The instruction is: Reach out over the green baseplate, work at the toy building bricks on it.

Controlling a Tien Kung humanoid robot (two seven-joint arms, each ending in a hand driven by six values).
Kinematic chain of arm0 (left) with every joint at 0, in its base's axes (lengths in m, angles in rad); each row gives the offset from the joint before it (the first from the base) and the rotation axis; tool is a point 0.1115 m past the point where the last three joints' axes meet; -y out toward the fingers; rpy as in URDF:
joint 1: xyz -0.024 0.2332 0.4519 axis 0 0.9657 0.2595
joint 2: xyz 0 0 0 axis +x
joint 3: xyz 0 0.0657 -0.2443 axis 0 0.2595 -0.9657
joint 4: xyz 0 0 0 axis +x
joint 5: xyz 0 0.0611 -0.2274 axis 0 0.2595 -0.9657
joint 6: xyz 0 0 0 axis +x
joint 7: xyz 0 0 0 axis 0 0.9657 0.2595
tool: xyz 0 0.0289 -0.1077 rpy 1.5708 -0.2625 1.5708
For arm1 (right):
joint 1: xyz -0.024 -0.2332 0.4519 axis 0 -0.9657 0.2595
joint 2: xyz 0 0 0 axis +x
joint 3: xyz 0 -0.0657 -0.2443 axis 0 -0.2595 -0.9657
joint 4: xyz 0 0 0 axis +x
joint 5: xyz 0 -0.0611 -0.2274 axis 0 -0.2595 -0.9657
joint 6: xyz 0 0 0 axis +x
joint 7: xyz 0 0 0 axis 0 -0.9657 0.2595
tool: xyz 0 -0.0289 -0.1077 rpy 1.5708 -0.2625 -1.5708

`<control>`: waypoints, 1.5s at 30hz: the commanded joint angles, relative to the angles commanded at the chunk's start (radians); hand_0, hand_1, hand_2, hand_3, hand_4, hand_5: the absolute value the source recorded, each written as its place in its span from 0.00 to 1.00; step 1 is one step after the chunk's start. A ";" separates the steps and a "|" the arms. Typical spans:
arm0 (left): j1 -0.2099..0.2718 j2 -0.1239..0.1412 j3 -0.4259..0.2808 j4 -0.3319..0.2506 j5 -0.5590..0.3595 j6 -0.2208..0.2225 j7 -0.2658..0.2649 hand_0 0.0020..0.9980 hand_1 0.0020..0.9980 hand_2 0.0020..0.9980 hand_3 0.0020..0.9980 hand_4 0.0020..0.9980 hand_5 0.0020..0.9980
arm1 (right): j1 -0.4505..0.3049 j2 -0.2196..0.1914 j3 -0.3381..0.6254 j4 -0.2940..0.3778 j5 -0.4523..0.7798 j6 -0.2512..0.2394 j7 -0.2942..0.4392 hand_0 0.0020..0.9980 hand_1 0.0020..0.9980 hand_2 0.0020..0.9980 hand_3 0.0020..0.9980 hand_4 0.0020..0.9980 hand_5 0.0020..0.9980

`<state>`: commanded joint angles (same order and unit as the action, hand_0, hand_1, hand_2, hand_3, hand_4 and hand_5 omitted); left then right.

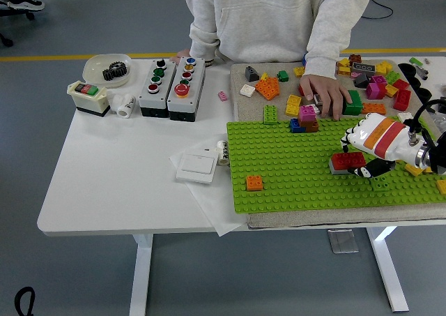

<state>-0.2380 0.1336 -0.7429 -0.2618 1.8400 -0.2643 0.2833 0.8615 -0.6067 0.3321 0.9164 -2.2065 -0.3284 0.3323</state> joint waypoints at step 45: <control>0.004 0.001 -0.003 0.003 0.007 0.000 -0.003 0.78 0.77 0.77 0.61 0.69 0.59 | -0.156 -0.125 0.261 0.269 0.257 0.132 -0.020 0.56 0.64 0.70 0.62 0.85 0.50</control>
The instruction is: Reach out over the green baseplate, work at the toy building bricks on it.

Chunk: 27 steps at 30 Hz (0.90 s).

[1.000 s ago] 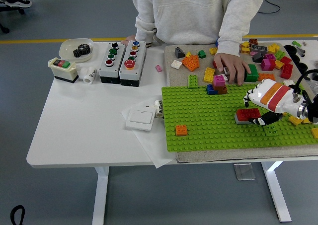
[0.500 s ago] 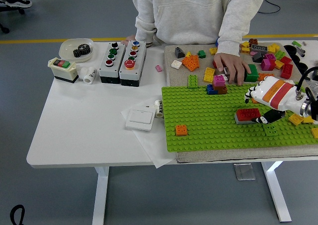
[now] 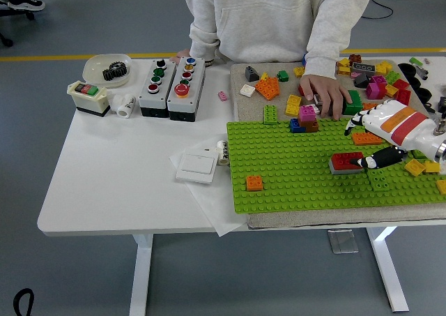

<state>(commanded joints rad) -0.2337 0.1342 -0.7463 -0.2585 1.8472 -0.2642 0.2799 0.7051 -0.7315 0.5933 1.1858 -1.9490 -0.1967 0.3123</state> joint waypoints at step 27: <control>0.009 -0.002 -0.011 0.000 0.022 -0.004 -0.003 0.78 0.77 0.77 0.61 0.69 0.60 | -0.129 -0.013 0.026 0.066 0.075 0.048 0.020 0.75 0.71 0.74 0.63 0.82 0.53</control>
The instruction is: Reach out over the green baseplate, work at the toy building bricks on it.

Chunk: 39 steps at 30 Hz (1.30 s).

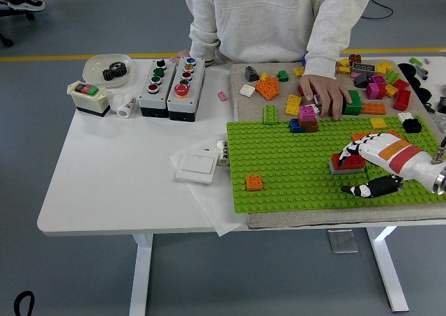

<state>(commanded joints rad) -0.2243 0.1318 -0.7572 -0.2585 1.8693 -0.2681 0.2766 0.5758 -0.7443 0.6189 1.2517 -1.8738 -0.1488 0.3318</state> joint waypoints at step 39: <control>-0.009 0.001 0.009 -0.002 -0.007 -0.003 -0.002 0.78 0.77 0.77 0.61 0.68 0.60 | 0.017 0.032 -0.019 -0.092 -0.019 0.013 -0.007 0.75 0.70 0.75 0.62 0.78 0.52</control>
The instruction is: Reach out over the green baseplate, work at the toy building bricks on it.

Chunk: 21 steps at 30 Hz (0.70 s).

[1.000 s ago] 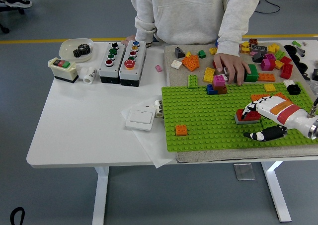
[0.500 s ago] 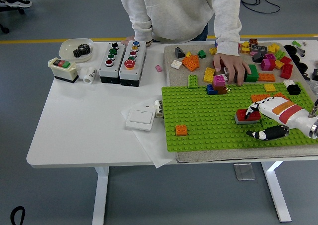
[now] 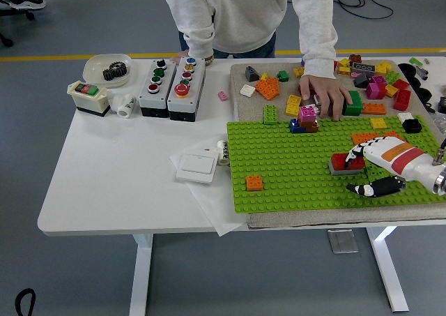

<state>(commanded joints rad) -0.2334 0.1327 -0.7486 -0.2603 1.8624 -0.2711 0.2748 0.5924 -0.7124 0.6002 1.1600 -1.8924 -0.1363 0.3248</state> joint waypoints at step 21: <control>-0.003 0.001 0.005 -0.001 -0.007 -0.001 0.001 0.78 0.77 0.77 0.61 0.68 0.60 | 0.004 -0.002 -0.011 0.009 -0.015 0.012 -0.008 0.74 0.70 0.74 0.62 0.78 0.52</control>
<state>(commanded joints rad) -0.2361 0.1339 -0.7433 -0.2608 1.8559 -0.2721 0.2756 0.5963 -0.7149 0.5892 1.1688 -1.9079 -0.1247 0.3172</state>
